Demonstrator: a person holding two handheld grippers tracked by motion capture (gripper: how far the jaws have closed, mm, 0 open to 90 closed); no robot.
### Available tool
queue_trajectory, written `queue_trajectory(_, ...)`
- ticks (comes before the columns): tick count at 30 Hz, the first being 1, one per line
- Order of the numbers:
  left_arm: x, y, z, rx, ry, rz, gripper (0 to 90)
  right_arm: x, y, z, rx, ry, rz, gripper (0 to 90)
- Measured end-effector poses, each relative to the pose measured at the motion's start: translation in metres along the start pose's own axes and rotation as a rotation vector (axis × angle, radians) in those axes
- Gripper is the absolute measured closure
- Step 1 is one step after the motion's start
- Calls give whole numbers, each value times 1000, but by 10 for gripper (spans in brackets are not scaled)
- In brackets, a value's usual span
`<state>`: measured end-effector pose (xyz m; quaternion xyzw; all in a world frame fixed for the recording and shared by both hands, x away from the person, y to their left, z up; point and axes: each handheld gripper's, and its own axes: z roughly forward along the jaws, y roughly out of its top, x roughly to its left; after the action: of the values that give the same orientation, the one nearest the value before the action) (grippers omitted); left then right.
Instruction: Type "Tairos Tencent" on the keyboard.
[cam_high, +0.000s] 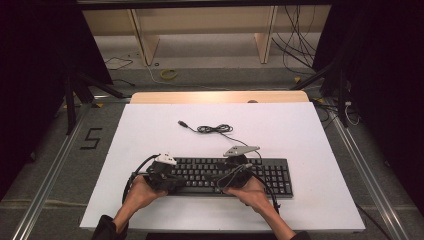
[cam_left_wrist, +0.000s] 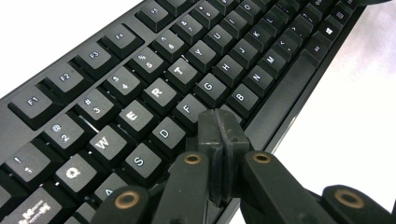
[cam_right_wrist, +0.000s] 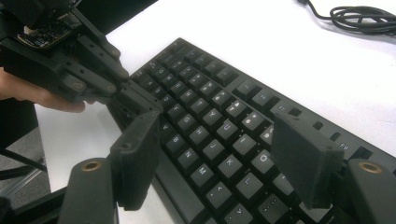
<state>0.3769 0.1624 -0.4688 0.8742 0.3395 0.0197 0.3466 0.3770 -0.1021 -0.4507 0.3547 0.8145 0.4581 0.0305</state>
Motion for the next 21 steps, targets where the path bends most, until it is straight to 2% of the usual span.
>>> queue_trajectory(11, 4, -3, 3, -3, -19, -16, 893, 0, 0, 0, 3, 3, 2, 343)
queue_trajectory(15, 2, -2, 2, 0, -8, -4, 891, 0, 0, -1, -2, -1, -3, 343)
queue_trajectory(18, 4, -2, 1, -24, -36, -22, 889, 0, 0, -2, -2, 1, -1, 343)
queue_trajectory(21, 4, -1, -1, -43, -44, -22, 866, -1, 0, -2, -1, 1, 2, 343)
